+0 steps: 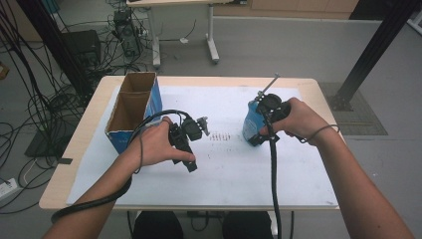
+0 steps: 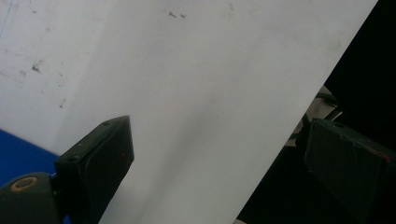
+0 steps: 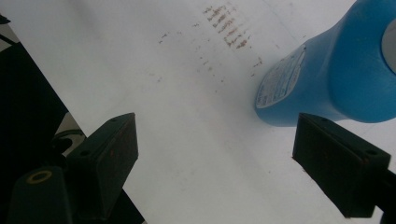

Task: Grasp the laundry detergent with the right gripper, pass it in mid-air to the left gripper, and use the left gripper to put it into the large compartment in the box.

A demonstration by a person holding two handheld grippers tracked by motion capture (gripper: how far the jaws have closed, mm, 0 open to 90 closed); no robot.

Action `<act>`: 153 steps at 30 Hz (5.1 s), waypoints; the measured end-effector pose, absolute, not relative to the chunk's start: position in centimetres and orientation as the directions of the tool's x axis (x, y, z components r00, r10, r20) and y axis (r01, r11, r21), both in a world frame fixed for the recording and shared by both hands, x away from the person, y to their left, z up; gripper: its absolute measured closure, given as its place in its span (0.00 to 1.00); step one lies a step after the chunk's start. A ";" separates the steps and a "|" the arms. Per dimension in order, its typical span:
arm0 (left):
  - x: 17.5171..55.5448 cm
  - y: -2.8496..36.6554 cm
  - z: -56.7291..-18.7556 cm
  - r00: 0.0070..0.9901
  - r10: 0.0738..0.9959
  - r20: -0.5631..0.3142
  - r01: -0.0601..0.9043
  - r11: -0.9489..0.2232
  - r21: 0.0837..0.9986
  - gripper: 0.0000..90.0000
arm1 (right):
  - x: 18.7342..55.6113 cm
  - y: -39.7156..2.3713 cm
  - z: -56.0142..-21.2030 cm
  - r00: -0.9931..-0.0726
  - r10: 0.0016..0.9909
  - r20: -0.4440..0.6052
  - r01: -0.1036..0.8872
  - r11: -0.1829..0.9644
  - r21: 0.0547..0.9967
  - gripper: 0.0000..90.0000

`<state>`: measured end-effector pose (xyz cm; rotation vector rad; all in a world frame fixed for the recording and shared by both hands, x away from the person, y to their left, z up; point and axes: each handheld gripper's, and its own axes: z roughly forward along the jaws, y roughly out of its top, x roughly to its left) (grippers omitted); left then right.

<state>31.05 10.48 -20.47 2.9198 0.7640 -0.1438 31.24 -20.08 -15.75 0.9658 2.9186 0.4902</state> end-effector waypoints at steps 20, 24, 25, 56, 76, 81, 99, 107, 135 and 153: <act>31.5 10.2 -20.9 0.867 0.482 -0.129 0.494 -0.866 0.083 0.09 | 30.8 -21.3 -16.4 -0.796 0.601 0.078 0.593 0.746 0.301 0.15; 31.6 10.2 -21.0 0.866 0.483 -0.128 0.495 -0.865 0.083 0.09 | 30.7 -21.8 -16.7 -0.788 0.610 0.085 0.605 0.739 0.297 0.15; 31.6 10.2 -21.0 0.866 0.483 -0.128 0.495 -0.865 0.083 0.09 | 30.7 -21.8 -16.7 -0.788 0.610 0.085 0.605 0.739 0.297 0.15; 31.9 9.9 -21.8 0.863 0.486 -0.136 0.498 -0.864 0.072 0.09 | 29.9 -25.1 -18.3 -0.715 0.694 0.082 0.688 0.679 0.256 0.15; 32.1 9.7 -22.0 0.862 0.487 -0.141 0.499 -0.864 0.072 0.09 | 29.0 -26.4 -20.2 -0.643 0.765 0.051 0.747 0.610 0.263 0.10; 32.1 9.6 -22.0 0.862 0.486 -0.143 0.499 -0.864 0.073 0.09 | 28.6 -26.6 -20.7 -0.625 0.779 0.043 0.757 0.592 0.277 0.08; 32.0 9.1 -21.9 0.864 0.481 -0.147 0.495 -0.866 0.072 0.09 | 27.9 -27.1 -22.9 -0.599 0.799 0.047 0.772 0.561 0.299 0.07; 32.1 9.1 -21.8 0.864 0.481 -0.145 0.494 -0.866 0.072 0.09 | 27.4 -27.2 -23.8 -0.586 0.809 0.042 0.776 0.546 0.315 0.07; 32.1 9.5 -22.1 0.862 0.484 -0.153 0.499 -0.863 0.078 0.09 | 25.8 -27.4 -27.0 -0.581 0.813 0.027 0.742 0.516 0.428 0.07; 32.0 9.2 -22.2 0.861 0.486 -0.151 0.500 -0.862 0.077 0.09 | 24.7 -29.0 -29.8 -0.579 0.813 0.069 0.707 0.458 0.538 0.07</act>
